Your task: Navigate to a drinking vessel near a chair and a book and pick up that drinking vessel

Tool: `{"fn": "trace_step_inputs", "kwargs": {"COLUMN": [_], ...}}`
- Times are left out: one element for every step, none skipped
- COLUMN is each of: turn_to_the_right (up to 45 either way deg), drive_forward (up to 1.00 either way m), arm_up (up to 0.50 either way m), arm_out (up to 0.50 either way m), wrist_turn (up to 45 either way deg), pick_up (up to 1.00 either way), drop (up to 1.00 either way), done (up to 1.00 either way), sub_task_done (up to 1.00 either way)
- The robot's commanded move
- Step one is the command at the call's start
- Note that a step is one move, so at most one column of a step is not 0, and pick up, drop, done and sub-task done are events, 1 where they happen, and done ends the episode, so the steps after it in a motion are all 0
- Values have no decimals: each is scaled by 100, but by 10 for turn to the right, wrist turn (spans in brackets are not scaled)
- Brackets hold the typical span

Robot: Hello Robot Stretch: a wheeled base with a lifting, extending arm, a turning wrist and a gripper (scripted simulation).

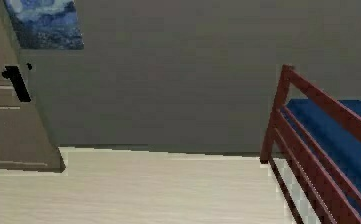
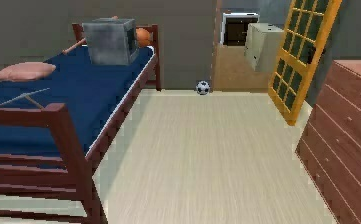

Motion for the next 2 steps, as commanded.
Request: {"fn": "trace_step_inputs", "kwargs": {"turn_to_the_right": [-300, 0], "drive_forward": [0, 35], "arm_up": [0, 0], "arm_out": [0, 0], "wrist_turn": [0, 0], "pick_up": [0, 0], "drop": [0, 0], "done": [0, 0], "sub_task_done": [0, 0]}}
